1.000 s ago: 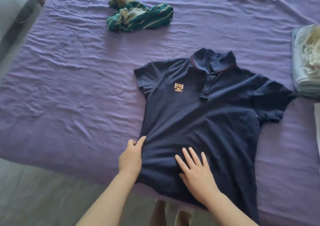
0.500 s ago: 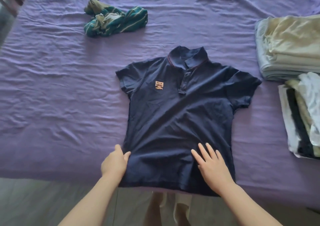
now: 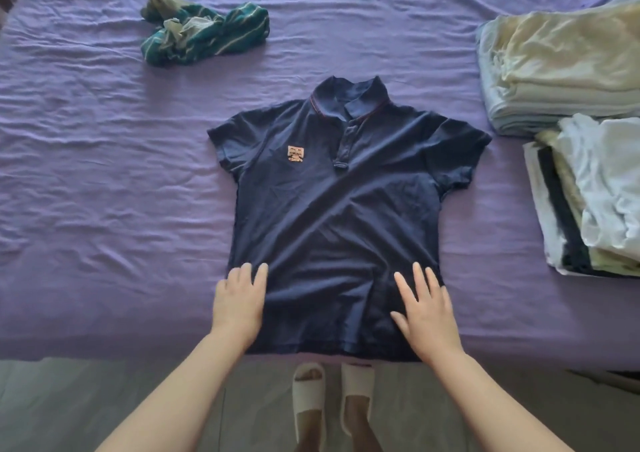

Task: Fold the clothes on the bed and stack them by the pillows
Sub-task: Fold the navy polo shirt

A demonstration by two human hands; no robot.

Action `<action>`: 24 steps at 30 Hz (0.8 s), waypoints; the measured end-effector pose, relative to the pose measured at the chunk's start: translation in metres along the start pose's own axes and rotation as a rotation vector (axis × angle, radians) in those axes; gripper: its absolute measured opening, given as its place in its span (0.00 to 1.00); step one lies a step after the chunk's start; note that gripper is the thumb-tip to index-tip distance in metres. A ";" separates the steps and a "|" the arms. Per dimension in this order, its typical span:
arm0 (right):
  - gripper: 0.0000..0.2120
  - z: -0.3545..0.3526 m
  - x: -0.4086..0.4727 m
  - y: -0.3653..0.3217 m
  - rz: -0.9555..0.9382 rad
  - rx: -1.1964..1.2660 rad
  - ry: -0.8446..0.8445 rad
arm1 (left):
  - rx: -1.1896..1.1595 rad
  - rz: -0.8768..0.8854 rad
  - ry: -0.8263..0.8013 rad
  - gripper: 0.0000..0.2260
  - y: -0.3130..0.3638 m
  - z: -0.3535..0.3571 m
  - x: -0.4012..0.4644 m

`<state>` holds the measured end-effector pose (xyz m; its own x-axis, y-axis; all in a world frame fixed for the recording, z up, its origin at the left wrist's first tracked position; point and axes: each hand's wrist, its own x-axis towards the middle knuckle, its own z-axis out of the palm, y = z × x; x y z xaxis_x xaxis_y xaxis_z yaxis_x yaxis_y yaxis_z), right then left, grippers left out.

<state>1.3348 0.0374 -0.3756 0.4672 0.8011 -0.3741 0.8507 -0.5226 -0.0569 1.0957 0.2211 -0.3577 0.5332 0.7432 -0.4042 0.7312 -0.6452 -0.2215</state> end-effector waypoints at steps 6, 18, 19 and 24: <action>0.31 0.013 -0.013 0.005 0.149 0.118 0.053 | -0.204 0.649 -0.152 0.22 0.116 -0.006 -0.009; 0.29 0.006 -0.056 0.017 0.245 0.233 0.016 | -0.257 0.750 -0.372 0.13 0.134 -0.026 -0.008; 0.28 0.003 -0.052 0.017 0.239 0.242 0.050 | -0.316 0.722 -0.337 0.13 0.137 -0.031 -0.004; 0.25 -0.009 -0.004 0.029 0.213 0.289 0.072 | -0.263 0.604 0.013 0.15 0.156 -0.040 0.037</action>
<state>1.3602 0.0215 -0.3676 0.6509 0.6785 -0.3404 0.6341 -0.7325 -0.2477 1.2464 0.1557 -0.3717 0.8863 0.2667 -0.3786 0.3802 -0.8859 0.2659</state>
